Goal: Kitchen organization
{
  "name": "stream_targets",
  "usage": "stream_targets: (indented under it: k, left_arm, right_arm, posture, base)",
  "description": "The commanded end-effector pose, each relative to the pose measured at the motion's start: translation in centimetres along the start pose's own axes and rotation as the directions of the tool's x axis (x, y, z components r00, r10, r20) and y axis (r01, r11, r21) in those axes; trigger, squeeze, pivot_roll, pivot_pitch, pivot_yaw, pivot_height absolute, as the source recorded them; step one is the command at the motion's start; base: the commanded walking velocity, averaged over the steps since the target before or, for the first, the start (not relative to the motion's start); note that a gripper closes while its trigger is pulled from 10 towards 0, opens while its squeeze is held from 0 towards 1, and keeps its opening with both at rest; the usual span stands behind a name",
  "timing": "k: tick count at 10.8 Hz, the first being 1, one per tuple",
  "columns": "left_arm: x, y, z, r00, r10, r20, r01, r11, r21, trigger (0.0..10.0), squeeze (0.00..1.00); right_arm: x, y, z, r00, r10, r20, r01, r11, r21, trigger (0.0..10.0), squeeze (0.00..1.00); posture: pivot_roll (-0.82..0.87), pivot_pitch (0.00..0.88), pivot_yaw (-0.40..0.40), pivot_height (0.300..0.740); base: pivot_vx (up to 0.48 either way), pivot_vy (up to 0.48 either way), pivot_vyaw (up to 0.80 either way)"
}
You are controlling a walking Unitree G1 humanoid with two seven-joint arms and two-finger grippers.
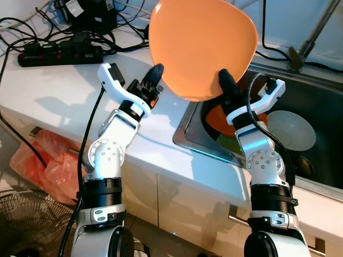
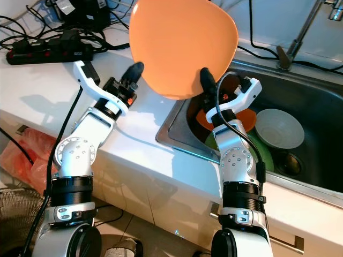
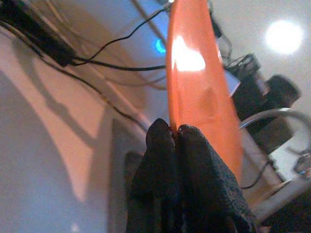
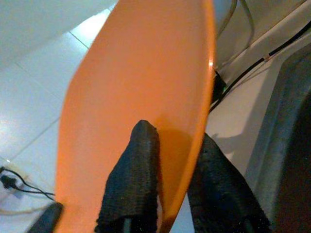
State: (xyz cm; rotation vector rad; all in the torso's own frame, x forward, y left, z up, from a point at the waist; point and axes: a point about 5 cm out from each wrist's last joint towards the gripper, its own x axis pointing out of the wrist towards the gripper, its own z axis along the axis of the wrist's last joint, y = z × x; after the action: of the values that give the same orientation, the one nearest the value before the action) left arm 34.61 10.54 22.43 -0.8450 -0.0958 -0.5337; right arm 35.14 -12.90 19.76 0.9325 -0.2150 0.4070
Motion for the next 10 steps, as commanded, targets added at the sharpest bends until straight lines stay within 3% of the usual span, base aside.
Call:
stream_targets:
  k: [1, 2, 3, 5, 9, 10]
  left_arm:
    - [0.4, -1.0, -0.5, 0.999, -0.034, -0.041, 0.037, 0.997, 0.074, 10.0, 0.0]
    - [0.4, -0.8, -1.1, 0.998, -0.023, -0.067, 0.03, 0.994, 0.108, 10.0, 0.0]
    - [0.5, -0.5, -1.6, 0.996, -0.003, -0.092, 0.016, 0.989, 0.148, 10.0, 1.0]
    - [0.4, 0.0, -2.5, 0.989, 0.036, -0.145, -0.004, 0.976, 0.216, 10.0, 1.0]
    - [0.2, 0.1, -3.2, 0.984, 0.043, -0.174, 0.006, 0.963, 0.27, 10.0, 1.0]
    - [0.1, -0.1, -3.5, 0.98, 0.029, -0.196, 0.032, 0.954, 0.299, 10.0, 0.0]
  right_arm:
    - [0.4, 0.2, 0.6, 1.0, -0.012, 0.012, 0.012, 1.0, -0.003, 0.0, 0.0]
    - [0.4, 0.3, 0.7, 1.0, -0.01, 0.018, 0.01, 1.0, 0.007, 0.0, 0.0]
    - [0.4, 0.3, 0.9, 0.999, -0.014, 0.031, 0.013, 0.999, 0.034, 0.0, 0.0]
    - [0.5, 0.3, 1.1, 0.999, -0.02, 0.051, 0.016, 0.997, 0.077, 0.0, 0.0]
    - [0.8, -0.1, 2.3, 0.989, -0.088, 0.118, 0.069, 0.985, 0.161, 0.0, 0.0]
    - [0.9, -0.4, 2.7, 0.982, -0.123, 0.146, 0.095, 0.979, 0.182, 0.0, 0.0]
  posture:
    - [0.22, 0.095, -0.013, 0.74]
    - [0.22, 0.096, -0.012, 0.74]
    - [0.22, 0.097, -0.012, 0.74]
    - [0.22, 0.096, -0.012, 0.74]
    - [0.22, 0.096, -0.014, 0.74]
    - [0.22, 0.095, -0.015, 0.74]
  base:
    - [0.0, 0.0, 0.0]
    - [0.0, 0.0, 0.0]
    - [0.0, 0.0, 0.0]
    - [0.0, 0.0, 0.0]
    - [0.0, 0.0, 0.0]
    - [0.0, 0.0, 0.0]
